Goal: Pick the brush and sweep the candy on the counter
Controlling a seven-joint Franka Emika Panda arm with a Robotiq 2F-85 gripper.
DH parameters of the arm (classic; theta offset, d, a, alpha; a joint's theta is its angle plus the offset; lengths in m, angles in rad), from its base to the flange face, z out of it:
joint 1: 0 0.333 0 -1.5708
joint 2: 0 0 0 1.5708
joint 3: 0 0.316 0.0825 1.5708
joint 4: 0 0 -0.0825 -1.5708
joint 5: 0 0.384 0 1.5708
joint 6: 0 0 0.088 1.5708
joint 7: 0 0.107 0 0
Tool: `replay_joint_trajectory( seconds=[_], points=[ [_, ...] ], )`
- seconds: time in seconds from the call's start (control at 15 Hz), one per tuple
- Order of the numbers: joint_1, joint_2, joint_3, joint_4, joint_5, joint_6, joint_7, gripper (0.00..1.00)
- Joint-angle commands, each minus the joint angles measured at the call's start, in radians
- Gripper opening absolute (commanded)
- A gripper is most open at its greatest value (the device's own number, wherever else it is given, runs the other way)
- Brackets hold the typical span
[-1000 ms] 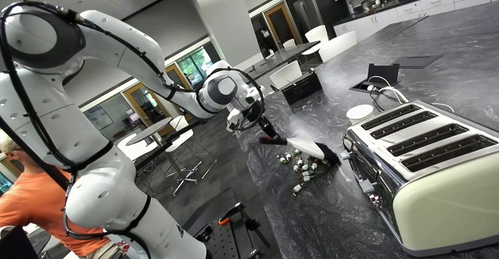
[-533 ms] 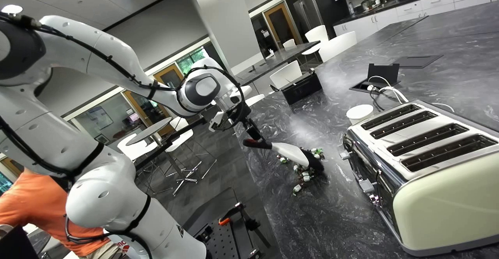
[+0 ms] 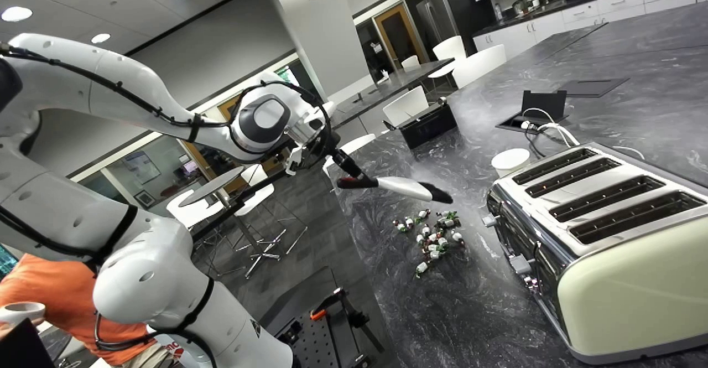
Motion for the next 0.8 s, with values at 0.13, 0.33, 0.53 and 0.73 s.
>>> replay_joint_trajectory(
  seconds=[0.13, 0.33, 0.53, 0.73],
  points=[
    [0.034, 0.037, 0.008, 0.061, 0.065, 0.097, -0.299, 0.12],
    [0.074, 0.079, -0.012, 0.12, 0.088, 0.066, -0.483, 0.12],
    [0.119, 0.122, -0.043, 0.177, 0.133, 0.061, -0.685, 0.12],
    [0.093, 0.109, -0.017, 0.148, 0.123, 0.08, -0.649, 0.37]
  ],
)
